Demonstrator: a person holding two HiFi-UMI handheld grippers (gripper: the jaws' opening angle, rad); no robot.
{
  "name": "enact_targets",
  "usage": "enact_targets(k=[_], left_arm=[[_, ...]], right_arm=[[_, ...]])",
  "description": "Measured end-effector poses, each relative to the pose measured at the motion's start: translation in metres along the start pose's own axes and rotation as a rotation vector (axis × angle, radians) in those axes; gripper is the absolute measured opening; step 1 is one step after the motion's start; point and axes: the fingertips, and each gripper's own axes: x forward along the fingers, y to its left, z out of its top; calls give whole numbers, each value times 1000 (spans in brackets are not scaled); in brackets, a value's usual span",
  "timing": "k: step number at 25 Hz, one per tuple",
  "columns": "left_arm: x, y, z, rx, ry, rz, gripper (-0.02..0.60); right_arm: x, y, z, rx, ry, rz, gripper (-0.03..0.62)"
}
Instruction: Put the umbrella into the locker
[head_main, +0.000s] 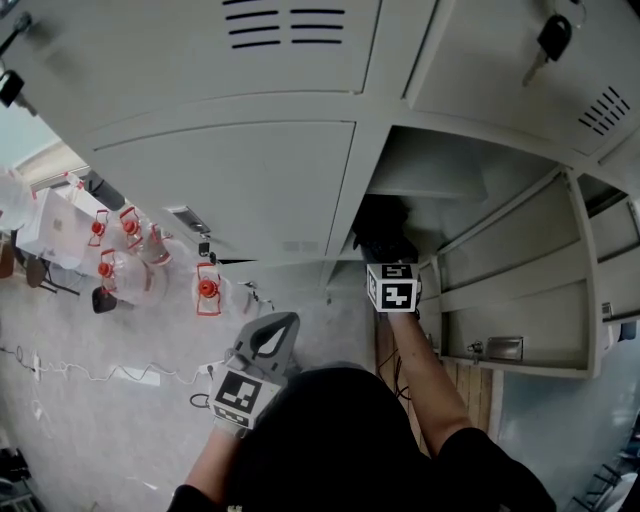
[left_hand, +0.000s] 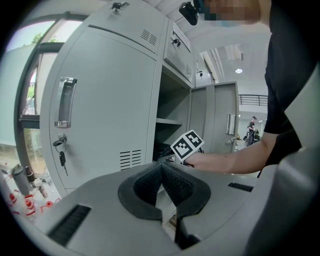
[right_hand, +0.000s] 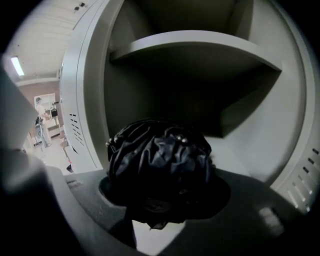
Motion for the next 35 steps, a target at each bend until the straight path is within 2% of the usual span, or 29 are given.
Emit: enact_targets(k=[6, 11, 16, 26, 29, 30, 32, 35], left_arm=[[-1, 3, 0, -6, -6, 14, 12], [0, 3, 0, -7, -4, 15, 12], [4, -1, 1, -9, -5, 4, 12], [11, -17, 3, -38, 3, -28, 12], [12, -20, -1, -6, 4, -44, 12], [12, -22, -1, -3, 5, -47, 12], [13, -25, -2, -6, 7, -50, 12], [12, -27, -3, -11, 11, -49, 12]], right_arm=[[15, 1, -3, -35, 41, 22, 296], [14, -4, -4, -35, 26, 6, 334], [4, -10, -6, -7, -11, 13, 428], [-44, -5, -15, 22, -68, 38, 433], [-59, -1, -21, 27, -70, 51, 425], [-63, -1, -24, 26, -69, 51, 404], [-69, -1, -27, 22, -70, 41, 352], [-75, -1, -30, 3, -75, 16, 237]])
